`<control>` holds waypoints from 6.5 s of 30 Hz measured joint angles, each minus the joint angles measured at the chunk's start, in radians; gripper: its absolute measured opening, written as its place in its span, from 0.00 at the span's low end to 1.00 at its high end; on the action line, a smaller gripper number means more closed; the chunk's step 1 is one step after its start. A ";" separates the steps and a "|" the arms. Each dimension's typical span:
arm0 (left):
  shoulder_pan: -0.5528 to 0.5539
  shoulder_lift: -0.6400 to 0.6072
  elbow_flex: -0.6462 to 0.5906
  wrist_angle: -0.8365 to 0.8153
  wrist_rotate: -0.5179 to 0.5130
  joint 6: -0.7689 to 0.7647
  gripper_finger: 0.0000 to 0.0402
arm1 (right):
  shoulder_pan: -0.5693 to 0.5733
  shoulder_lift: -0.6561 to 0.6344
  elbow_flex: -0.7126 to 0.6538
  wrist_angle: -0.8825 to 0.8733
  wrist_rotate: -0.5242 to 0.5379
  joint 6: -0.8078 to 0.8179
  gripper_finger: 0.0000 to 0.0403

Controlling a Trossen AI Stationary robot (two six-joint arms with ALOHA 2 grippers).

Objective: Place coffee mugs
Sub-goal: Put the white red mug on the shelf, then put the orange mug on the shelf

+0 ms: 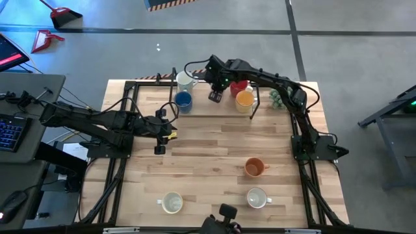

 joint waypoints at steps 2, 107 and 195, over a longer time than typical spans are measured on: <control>0.000 0.000 0.000 0.000 0.000 0.000 0.39 | -0.007 0.000 0.000 -0.001 0.000 0.000 0.00; 0.026 0.000 0.001 -0.004 -0.017 0.000 0.39 | -0.017 -0.030 0.192 -0.174 -0.078 -0.034 0.25; 0.026 0.000 0.000 0.116 -0.060 0.095 0.39 | 0.983 -0.966 -1.120 0.216 0.282 0.694 0.24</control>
